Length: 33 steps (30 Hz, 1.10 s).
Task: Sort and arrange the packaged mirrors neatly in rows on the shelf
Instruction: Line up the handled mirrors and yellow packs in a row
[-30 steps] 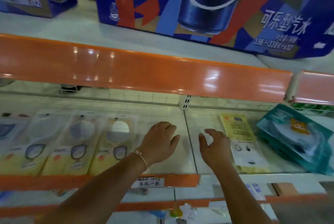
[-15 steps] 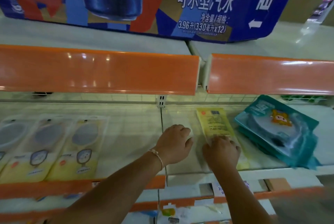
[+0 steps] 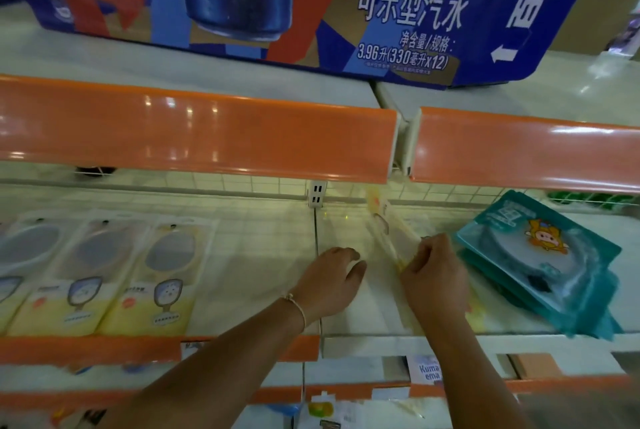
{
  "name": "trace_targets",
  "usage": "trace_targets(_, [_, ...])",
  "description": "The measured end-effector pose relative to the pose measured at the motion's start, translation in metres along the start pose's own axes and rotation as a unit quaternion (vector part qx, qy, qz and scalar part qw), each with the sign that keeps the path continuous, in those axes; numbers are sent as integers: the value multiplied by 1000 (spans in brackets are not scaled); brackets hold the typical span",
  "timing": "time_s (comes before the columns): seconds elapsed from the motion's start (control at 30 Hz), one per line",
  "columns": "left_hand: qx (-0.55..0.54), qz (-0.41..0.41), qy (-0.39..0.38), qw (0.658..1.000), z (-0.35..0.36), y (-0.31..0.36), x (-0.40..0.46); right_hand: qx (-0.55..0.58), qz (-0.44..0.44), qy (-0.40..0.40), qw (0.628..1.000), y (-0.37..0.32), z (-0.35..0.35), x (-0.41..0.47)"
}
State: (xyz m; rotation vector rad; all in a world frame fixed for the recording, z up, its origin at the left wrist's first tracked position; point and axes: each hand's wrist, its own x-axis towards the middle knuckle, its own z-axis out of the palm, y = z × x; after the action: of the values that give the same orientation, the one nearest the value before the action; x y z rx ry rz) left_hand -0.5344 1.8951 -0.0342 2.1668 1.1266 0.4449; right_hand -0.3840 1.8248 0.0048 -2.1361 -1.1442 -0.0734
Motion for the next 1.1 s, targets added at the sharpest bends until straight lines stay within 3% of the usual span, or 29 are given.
trace_targets(0.1, [-127,-70,-5,989,-13,-1,0,76,29,23,996,-22,-5,-1])
trace_targets(0.17, [-242,-126,-5,962,-28,-1,-4,124,41,17,991,-33,-2,-4])
trace_targets(0.3, [-543,-195,19,817,-57,-11,-16,249,91,-32,964,-58,13,-13])
trace_targets(0.37, [-552,-206,60,806,-70,-20,-22,282,118,-72,950,-72,19,-22])
trace_targets(0.5, [-463,-219,145,847,-100,-39,-39,323,116,-152,927,-96,33,-41])
trace_targets(0.6, [-433,-206,150,865,-120,-61,-54,355,136,-237,894,-108,43,-49])
trace_targets(0.7, [-433,-221,157,859,-129,-80,-68,337,96,-347,870,-123,48,-59])
trace_targets(0.8, [-410,-263,166,857,-132,-96,-82,317,79,-355,876,-138,55,-71])
trace_targets(0.87, [-315,-256,165,899,-140,-102,-92,312,71,-348,881,-144,58,-75])
trace_targets(0.9, [-199,-242,176,933,-145,-109,-97,305,61,-352,883,-148,58,-75])
trace_targets(0.93, [-64,-209,197,956,-151,-116,-100,292,42,-363,884,-152,56,-74])
trace_targets(1.0, [148,-66,251,954,-173,-124,-106,260,-18,-405,876,-163,51,-71])
trace_targets(1.1, [291,143,162,932,-208,-131,-105,209,-110,-473,849,-185,47,-68])
